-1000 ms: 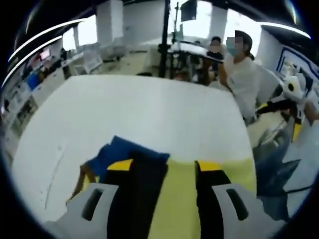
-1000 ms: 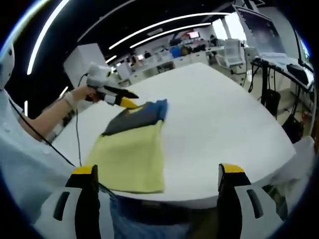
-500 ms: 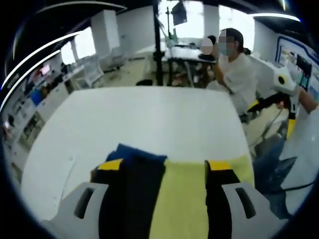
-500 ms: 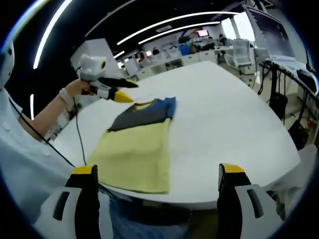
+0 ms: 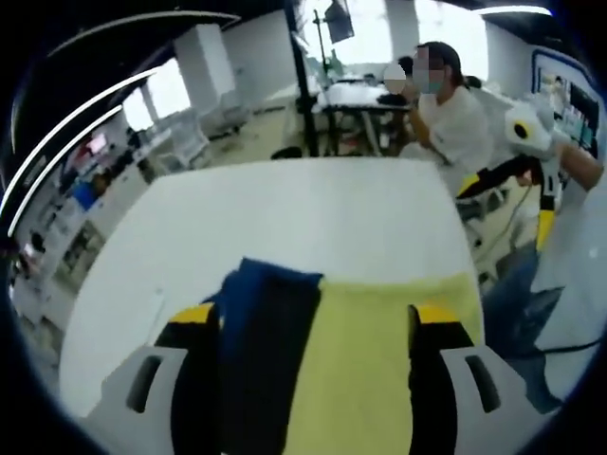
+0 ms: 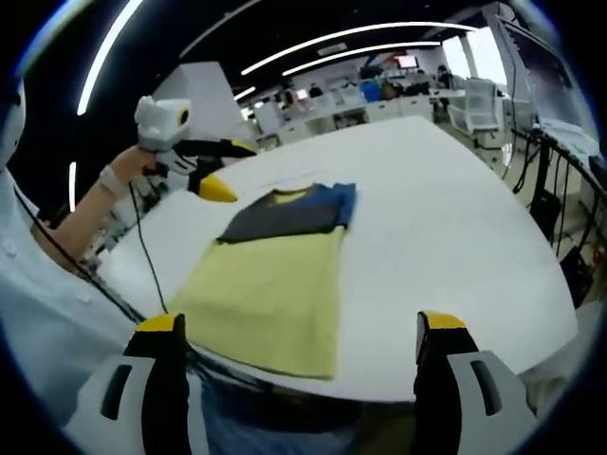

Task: Fold the garment on the visible template until the final outline fits inside the template.

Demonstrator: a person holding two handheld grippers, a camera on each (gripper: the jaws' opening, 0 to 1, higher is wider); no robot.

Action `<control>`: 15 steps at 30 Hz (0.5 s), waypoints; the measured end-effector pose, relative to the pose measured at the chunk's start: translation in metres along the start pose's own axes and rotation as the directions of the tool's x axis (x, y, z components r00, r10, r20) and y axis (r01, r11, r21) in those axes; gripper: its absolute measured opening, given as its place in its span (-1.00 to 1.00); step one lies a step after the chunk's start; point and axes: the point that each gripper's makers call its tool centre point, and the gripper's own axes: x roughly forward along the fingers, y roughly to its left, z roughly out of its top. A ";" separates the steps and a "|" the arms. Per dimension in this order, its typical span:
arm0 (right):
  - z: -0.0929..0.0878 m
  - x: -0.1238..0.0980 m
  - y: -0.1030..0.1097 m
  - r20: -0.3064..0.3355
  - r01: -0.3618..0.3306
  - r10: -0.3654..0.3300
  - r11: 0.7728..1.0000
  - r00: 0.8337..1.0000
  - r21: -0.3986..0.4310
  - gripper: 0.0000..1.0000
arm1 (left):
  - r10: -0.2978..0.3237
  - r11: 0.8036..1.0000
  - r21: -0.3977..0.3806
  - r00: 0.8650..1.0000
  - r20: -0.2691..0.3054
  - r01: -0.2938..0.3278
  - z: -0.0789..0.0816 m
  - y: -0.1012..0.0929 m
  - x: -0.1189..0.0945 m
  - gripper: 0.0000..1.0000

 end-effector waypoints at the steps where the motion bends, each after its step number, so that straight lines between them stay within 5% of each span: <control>1: 0.000 0.001 0.001 0.000 -0.004 0.004 1.000 1.000 -0.001 0.99 | 0.004 1.000 -0.006 1.000 -0.001 -0.004 -0.002 -0.001 -0.002 0.62; 15: 0.005 0.019 0.017 -0.042 -0.074 0.072 0.995 0.997 -0.062 1.00 | 0.090 0.990 -0.104 0.996 -0.011 -0.091 -0.027 -0.003 -0.044 0.85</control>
